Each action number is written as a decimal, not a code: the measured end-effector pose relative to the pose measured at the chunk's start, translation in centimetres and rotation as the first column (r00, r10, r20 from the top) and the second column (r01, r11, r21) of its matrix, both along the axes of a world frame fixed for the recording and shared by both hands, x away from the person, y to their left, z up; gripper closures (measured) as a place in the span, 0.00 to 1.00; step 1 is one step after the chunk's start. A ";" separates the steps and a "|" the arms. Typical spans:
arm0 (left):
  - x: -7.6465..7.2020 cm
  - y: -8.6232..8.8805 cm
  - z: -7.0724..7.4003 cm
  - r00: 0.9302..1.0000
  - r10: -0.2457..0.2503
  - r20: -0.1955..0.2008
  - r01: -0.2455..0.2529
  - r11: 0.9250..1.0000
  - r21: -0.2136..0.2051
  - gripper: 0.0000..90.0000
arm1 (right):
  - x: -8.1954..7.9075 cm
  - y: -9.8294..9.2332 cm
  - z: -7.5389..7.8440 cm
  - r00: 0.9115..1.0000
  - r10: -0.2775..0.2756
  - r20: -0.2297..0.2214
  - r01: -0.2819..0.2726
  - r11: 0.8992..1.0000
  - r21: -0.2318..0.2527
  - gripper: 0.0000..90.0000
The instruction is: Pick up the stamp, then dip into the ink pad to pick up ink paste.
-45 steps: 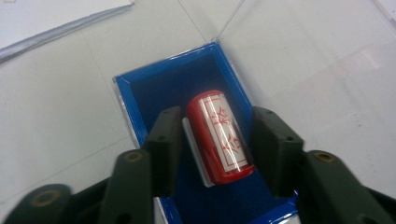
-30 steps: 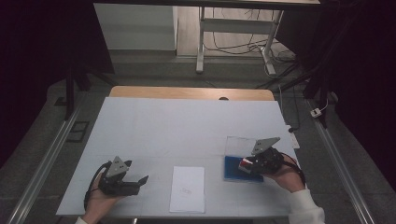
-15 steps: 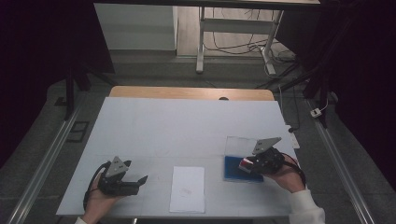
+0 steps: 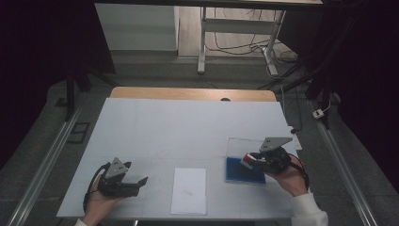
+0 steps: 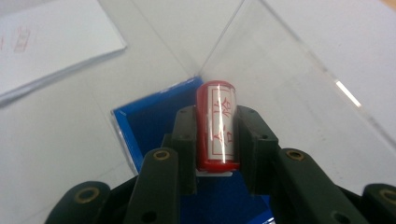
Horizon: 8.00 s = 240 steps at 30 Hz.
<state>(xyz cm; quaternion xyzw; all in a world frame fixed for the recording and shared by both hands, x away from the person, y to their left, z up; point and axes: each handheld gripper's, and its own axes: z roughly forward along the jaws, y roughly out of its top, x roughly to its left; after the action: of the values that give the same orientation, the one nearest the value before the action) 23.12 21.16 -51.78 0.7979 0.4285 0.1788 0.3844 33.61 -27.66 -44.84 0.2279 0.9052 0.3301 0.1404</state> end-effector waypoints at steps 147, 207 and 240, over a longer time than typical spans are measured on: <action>-0.1 0.6 -0.1 1.000 0.018 -0.014 -0.017 1.000 0.013 0.17 | -1.2 2.2 0.2 0.999 -0.020 -0.044 0.017 0.997 -0.072 0.78; 0.0 0.5 -0.2 1.000 0.011 -0.029 -0.010 1.000 0.017 0.17 | -0.5 3.8 -2.1 0.995 -0.060 -0.082 0.041 0.975 -0.216 0.78; 0.0 0.8 0.0 1.000 0.011 -0.026 -0.011 1.000 0.009 0.17 | -1.1 3.7 -1.7 0.999 -0.044 -0.019 0.040 0.982 -0.185 0.78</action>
<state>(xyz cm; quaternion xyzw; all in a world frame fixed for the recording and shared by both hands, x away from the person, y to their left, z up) 23.16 21.92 -51.77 0.7994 0.4370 0.1724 0.3744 32.53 -23.98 -46.52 0.2368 0.9283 0.2393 0.1577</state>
